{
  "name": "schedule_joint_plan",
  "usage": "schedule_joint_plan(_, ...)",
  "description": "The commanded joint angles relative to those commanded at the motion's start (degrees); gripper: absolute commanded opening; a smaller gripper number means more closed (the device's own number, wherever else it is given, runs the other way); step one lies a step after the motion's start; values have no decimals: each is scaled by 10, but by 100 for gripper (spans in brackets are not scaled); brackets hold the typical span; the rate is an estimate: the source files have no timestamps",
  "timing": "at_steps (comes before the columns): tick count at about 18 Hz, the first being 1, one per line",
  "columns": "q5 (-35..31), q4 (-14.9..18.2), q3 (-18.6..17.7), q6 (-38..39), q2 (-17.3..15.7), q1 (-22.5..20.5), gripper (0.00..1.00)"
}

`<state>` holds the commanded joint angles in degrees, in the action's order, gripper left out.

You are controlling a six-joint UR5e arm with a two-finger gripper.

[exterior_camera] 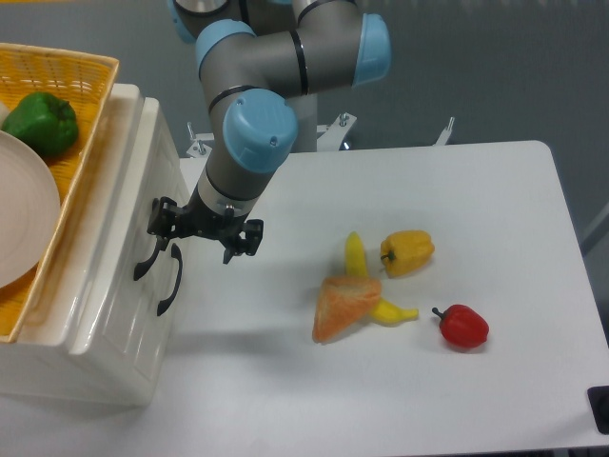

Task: Slide open the top white drawer
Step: 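Move the gripper down and toward the top drawer's black handle, then hook the gripper fingers onto the top drawer handle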

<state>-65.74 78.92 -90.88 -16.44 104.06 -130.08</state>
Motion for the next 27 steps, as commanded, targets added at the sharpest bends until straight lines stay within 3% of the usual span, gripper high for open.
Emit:
schedule_joint_plan(11, -2, 1, 0, 2, -5, 11, 100)
schedule_joint_plan(20, -25, 40, 0, 1, -8, 17, 100)
schedule_joint_plan(27, -27, 41, 2, 1, -8, 18, 100)
